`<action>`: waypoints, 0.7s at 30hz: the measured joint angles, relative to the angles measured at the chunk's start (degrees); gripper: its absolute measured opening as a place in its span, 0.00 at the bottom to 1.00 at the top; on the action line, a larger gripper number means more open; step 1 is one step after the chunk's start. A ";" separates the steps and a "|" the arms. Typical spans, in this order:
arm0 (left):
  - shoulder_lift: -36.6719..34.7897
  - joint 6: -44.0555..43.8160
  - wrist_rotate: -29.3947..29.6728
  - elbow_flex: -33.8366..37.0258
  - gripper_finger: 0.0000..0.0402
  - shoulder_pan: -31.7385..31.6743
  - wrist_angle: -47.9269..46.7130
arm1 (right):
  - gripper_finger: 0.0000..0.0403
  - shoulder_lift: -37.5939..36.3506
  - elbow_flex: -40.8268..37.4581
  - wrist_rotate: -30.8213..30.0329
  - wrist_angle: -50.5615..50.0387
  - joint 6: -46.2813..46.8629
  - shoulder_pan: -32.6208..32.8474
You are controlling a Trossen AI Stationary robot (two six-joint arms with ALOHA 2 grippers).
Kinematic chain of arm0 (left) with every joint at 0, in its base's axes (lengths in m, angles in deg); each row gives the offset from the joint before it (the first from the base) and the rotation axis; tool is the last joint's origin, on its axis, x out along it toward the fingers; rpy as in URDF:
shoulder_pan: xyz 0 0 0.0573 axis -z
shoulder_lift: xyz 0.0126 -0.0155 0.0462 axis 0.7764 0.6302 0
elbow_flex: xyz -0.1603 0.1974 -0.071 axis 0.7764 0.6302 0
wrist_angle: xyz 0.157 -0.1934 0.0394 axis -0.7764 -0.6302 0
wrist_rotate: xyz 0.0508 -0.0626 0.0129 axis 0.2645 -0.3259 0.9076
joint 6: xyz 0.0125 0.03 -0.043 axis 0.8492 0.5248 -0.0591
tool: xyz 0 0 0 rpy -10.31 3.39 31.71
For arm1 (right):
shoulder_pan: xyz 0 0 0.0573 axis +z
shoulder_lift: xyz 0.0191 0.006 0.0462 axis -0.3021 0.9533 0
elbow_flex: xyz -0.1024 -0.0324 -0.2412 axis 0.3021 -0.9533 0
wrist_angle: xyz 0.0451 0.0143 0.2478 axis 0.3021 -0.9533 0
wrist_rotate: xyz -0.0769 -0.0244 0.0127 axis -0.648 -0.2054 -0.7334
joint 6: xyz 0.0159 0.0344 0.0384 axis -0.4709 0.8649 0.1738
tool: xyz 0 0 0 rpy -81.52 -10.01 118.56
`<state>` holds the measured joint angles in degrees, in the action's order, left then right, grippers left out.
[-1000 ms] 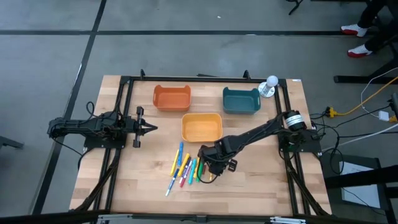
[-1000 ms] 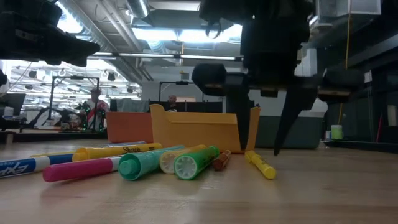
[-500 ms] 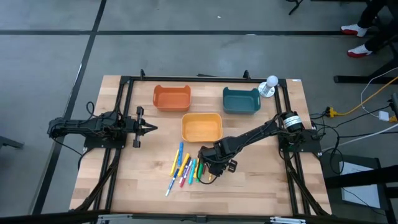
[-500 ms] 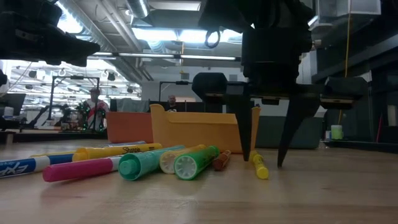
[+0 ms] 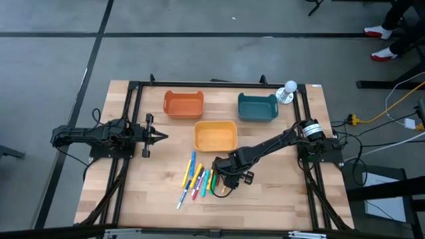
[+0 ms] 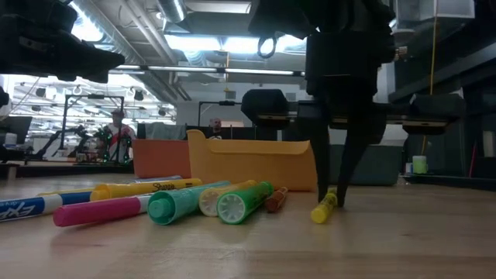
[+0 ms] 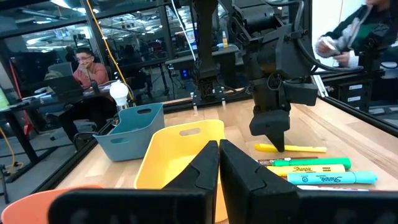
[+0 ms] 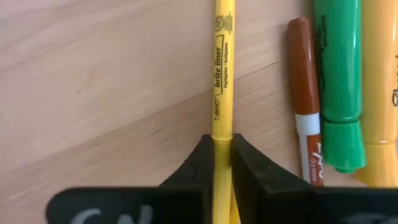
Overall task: Pick & Place Markers
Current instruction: Put the right yellow small highlighter pen into the yellow bin
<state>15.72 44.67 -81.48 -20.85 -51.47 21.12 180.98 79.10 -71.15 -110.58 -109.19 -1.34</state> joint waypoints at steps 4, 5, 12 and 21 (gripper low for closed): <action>0.02 0.00 0.00 0.00 0.03 0.00 -0.02 | 0.07 0.00 0.00 -0.04 -0.04 -0.01 0.00; 0.00 0.00 0.00 0.00 0.03 0.00 0.00 | 0.07 0.00 0.00 -0.04 -0.04 -0.01 0.00; 0.00 0.00 0.00 0.00 0.02 0.00 0.00 | 0.07 0.00 0.00 -0.04 -0.16 -0.02 0.00; 0.01 0.00 0.00 0.00 0.02 0.02 -0.01 | 0.07 -0.33 0.01 -0.17 -1.10 0.02 0.00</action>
<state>15.73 44.67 -81.48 -20.85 -51.45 21.10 180.65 79.12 -71.33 -111.68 -109.17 -1.34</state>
